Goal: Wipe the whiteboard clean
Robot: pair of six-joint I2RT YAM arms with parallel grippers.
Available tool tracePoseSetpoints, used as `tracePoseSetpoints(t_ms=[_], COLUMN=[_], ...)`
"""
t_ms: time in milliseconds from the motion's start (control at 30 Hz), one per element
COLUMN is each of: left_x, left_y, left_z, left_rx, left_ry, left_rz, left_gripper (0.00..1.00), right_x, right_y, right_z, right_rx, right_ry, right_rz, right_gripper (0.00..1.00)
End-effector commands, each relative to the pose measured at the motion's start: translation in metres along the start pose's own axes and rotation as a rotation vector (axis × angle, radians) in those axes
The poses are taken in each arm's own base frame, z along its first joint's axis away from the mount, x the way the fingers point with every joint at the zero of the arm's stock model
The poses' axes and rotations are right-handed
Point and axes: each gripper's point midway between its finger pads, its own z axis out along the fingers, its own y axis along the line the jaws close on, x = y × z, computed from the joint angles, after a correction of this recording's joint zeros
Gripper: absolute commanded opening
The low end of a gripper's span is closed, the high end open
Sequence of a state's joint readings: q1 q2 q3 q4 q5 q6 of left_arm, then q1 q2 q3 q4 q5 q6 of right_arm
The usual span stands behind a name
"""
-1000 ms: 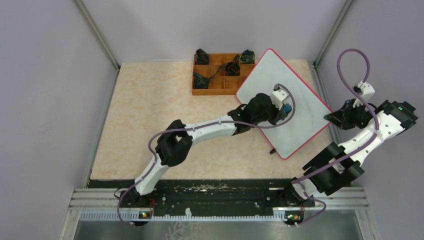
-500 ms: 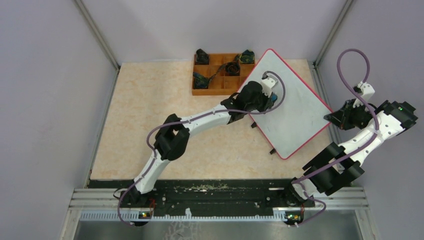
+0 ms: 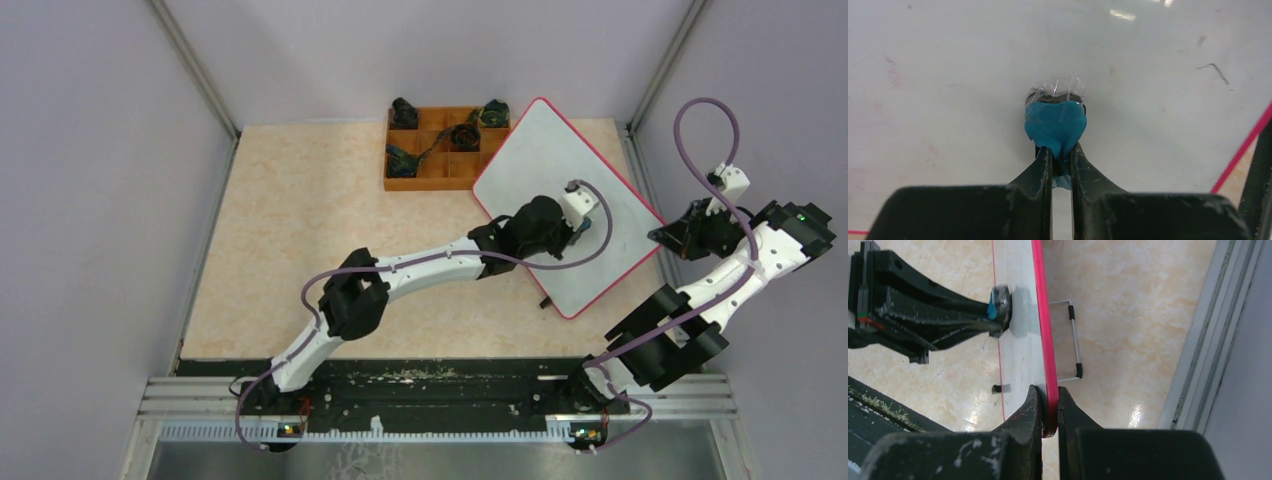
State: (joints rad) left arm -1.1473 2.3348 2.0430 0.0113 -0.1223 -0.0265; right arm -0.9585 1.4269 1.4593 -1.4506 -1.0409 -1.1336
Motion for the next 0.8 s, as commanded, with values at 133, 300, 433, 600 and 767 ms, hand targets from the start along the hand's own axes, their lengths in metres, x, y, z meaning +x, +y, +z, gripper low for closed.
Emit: tracePoseSetpoints(t_ms=[133,300,433,600,767], left_x=[-0.027,-0.053,-0.066,-0.08,-0.082], left_y=[-0.033,0.006,0.04,0.079,0.117], left_z=[-0.031,-0.056,-0.075,-0.1,-0.12], left_rx=[0.095,0.028,-0.03,-0.105,-0.196], left_ry=[-0.041,-0.045,-0.037,-0.039,-0.034], left_rz=[0.021,-0.012,-0.033,-0.052,-0.062], left_gripper=[0.0,0.01,0.08,0.2,0.32], right_x=[0.024,0.016,0.008,0.0,-0.011], right_y=[0.011,0.006,0.001,-0.004,-0.013], right_z=[0.008,0.006,0.004,0.002,-0.001], right_rx=[-0.045,-0.019,0.003,0.034,0.091], right_ry=[0.11,0.099,0.086,0.072,0.049], right_rz=[-0.077,-0.062,-0.046,-0.04,-0.032], right_gripper=[0.0,0.0,0.01,0.35,0.49])
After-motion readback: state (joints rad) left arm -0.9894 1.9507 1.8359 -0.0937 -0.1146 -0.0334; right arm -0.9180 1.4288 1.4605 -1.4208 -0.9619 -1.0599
